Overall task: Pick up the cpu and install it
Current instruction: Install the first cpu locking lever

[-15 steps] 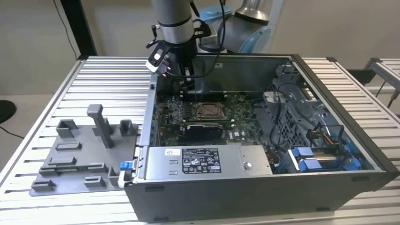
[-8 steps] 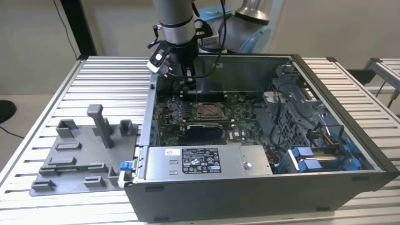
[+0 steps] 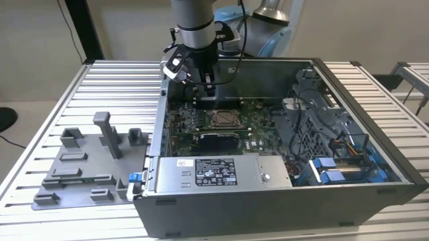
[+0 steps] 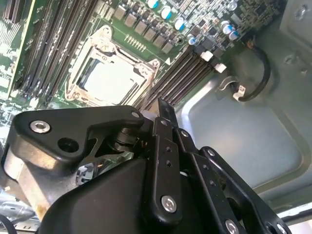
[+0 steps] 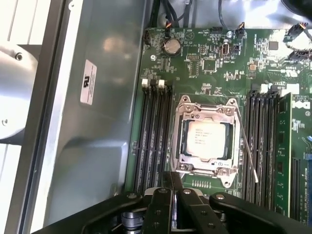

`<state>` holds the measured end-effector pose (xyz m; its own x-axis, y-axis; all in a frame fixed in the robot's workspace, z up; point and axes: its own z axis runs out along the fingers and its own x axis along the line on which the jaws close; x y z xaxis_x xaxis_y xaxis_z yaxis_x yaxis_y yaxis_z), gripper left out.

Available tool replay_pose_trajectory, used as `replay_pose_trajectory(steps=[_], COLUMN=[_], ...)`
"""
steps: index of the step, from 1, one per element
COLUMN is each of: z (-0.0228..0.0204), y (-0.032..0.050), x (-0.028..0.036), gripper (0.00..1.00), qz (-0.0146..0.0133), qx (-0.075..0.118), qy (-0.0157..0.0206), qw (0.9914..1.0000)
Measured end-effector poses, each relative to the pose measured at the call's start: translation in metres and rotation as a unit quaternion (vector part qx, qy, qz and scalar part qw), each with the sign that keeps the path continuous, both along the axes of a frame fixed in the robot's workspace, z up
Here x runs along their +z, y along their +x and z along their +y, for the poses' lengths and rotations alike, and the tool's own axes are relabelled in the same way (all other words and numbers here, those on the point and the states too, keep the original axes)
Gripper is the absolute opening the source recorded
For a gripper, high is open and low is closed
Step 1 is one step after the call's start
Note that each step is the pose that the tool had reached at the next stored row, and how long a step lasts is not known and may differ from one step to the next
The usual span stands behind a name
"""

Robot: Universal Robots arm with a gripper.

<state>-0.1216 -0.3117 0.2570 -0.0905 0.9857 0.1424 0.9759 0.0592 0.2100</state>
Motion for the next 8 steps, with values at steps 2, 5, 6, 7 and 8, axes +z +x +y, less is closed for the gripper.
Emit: replay_pose_trajectory(steps=[2,5,6,7,8], z=[-0.0005,-0.0019,-0.0023,-0.0026,-0.0030], y=[0.0014,0.0028,0.0033,0.0036,0.0043], x=[0.0000,0.0001,-0.0001,-0.0004,-0.0012], gripper=[0.00,0.00,0.00,0.00,0.00], qz=[0.0000,0.0000,0.0000,0.0000,0.0000], qx=[0.000,0.000,0.000,0.000,0.000], qy=[0.0004,0.0006,0.0007,0.0007,0.0007], qw=[1.00000,1.00000,1.00000,1.00000,1.00000])
